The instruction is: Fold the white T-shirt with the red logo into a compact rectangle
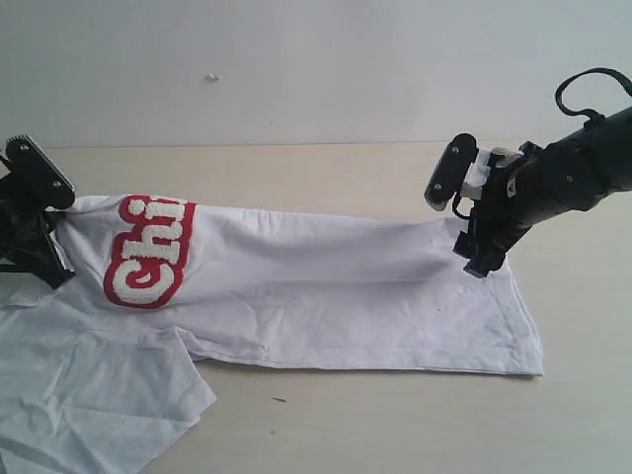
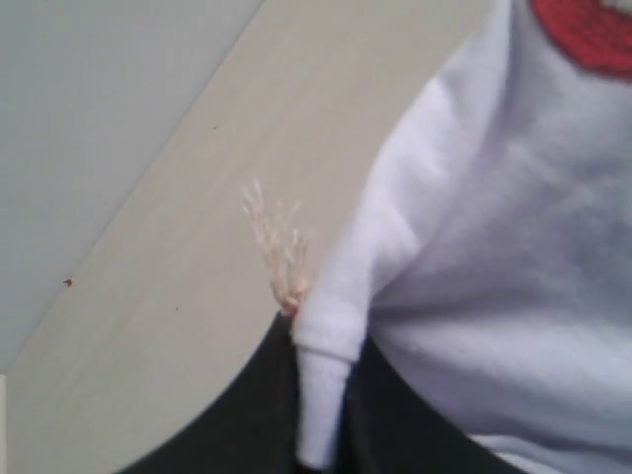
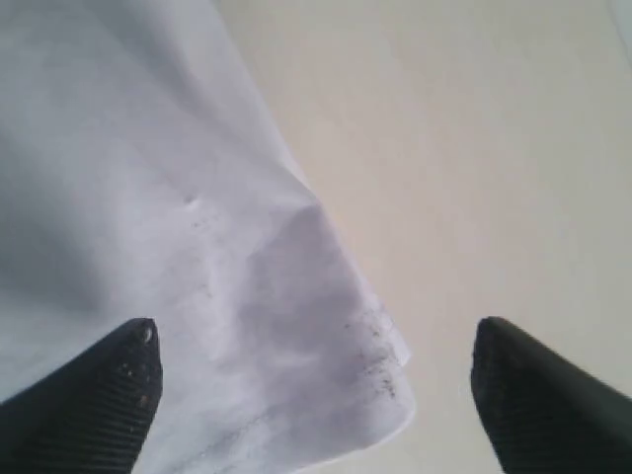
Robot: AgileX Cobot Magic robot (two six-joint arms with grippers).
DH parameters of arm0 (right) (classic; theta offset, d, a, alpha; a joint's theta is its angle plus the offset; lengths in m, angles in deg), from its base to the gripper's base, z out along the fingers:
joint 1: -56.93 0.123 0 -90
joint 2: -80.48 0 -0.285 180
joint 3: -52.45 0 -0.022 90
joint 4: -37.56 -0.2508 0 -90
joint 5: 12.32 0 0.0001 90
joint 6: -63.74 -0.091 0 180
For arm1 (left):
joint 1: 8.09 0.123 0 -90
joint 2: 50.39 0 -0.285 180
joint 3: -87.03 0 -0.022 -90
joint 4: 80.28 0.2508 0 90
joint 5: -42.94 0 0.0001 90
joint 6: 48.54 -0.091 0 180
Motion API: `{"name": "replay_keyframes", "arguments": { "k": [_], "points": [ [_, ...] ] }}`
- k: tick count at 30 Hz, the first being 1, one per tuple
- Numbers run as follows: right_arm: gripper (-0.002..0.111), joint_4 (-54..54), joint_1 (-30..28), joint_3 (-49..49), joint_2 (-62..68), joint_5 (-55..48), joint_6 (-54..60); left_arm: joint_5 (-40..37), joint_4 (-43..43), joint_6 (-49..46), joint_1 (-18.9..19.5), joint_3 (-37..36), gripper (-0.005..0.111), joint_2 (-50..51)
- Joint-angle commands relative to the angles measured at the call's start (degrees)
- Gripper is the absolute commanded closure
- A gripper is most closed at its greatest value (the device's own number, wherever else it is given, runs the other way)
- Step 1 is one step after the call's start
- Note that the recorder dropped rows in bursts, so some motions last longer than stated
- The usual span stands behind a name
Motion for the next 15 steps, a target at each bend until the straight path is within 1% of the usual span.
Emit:
{"name": "replay_keyframes", "arguments": {
  "k": [1,3,5,7,9,11,12,13,15],
  "points": [
    [0.025,0.5,-0.4,1.9,-0.3,-0.6,-0.1,2.6,-1.3,0.1,0.7,0.4,0.107,0.2],
    [0.025,0.4,-0.4,1.9,-0.3,-0.6,-0.7,2.6,-1.3,1.5,0.7,0.4,0.105,0.3],
    [0.025,0.3,-0.4,1.9,-0.3,-0.7,-3.2,3.0,-1.3,1.8,0.7,0.4,0.097,0.3],
    [0.025,0.3,-0.4,1.9,-0.3,-0.7,-6.1,3.3,-1.3,1.9,0.7,0.4,0.084,0.6],
    [0.025,0.3,-0.4,1.9,-0.3,-0.7,-8.1,4.6,-1.3,3.2,0.7,0.4,0.065,1.0],
    [0.025,0.3,-0.3,1.9,-0.4,-0.7,-9.2,7.1,-1.9,3.2,0.8,0.4,0.049,1.1],
    [0.025,0.3,-0.3,1.9,-0.4,-0.7,-9.6,9.4,-3.3,3.0,0.8,0.4,0.045,1.1],
    [0.025,-0.1,-0.3,1.9,-0.4,-0.7,-9.6,11.9,-5.4,2.4,0.8,0.4,0.043,1.1],
    [0.025,-2.3,-0.3,1.9,-0.7,-0.7,-9.6,19.5,-11.5,1.4,0.8,0.4,0.044,1.1]
  ]
}}
